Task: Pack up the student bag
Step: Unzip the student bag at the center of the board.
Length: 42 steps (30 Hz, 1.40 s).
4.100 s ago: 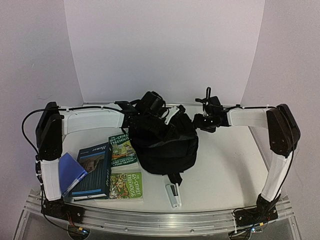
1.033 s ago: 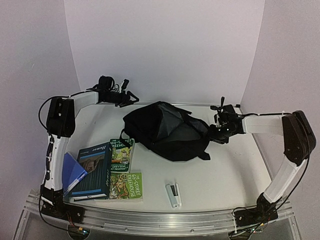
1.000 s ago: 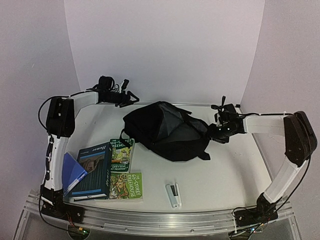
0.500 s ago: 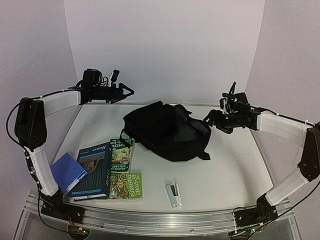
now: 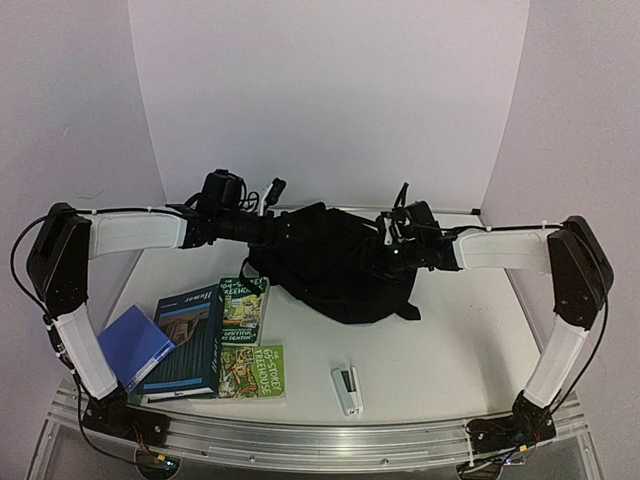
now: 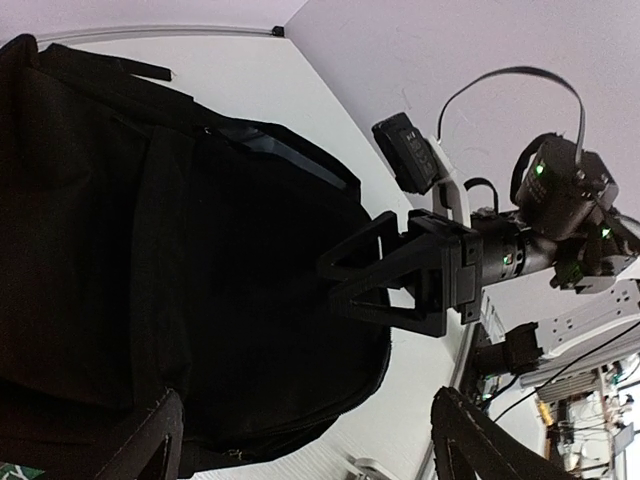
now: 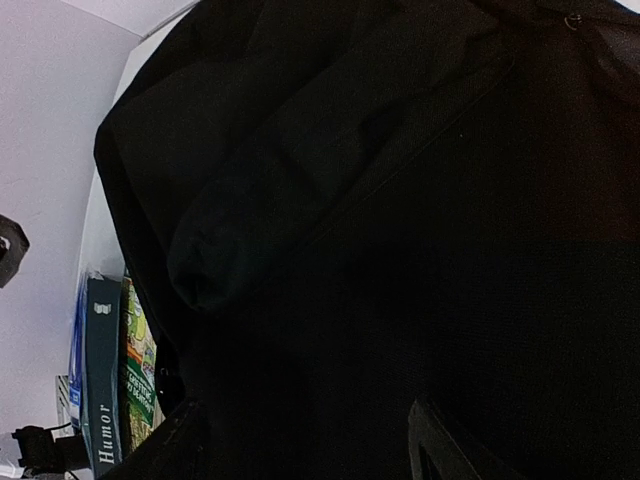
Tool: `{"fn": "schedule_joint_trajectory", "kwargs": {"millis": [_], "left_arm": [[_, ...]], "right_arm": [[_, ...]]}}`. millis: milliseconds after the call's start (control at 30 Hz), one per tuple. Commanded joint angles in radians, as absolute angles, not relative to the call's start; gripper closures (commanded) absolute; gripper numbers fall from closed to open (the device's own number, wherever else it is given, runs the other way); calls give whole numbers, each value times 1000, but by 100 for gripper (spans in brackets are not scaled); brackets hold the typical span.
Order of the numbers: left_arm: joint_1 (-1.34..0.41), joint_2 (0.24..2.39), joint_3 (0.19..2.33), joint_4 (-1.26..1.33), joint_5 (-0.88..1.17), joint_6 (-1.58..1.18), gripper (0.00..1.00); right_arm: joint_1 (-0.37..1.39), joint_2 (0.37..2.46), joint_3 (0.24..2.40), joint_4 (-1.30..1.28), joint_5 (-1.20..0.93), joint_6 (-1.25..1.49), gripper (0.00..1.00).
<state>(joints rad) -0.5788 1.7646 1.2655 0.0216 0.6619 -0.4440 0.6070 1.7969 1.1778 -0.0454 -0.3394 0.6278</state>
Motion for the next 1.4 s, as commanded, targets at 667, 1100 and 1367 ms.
{"fn": "schedule_joint_trajectory", "kwargs": {"millis": [667, 1100, 1367], "left_arm": [[-1060, 2118, 1566, 57, -209, 193, 6], [-1061, 2105, 1605, 88, -318, 146, 68], [-1004, 2030, 1619, 56, -272, 5, 94]], "right_arm": [[483, 1368, 1013, -112, -3, 698, 14], [482, 1302, 929, -139, -21, 718, 14], [492, 1356, 834, -137, -99, 759, 10]]}}
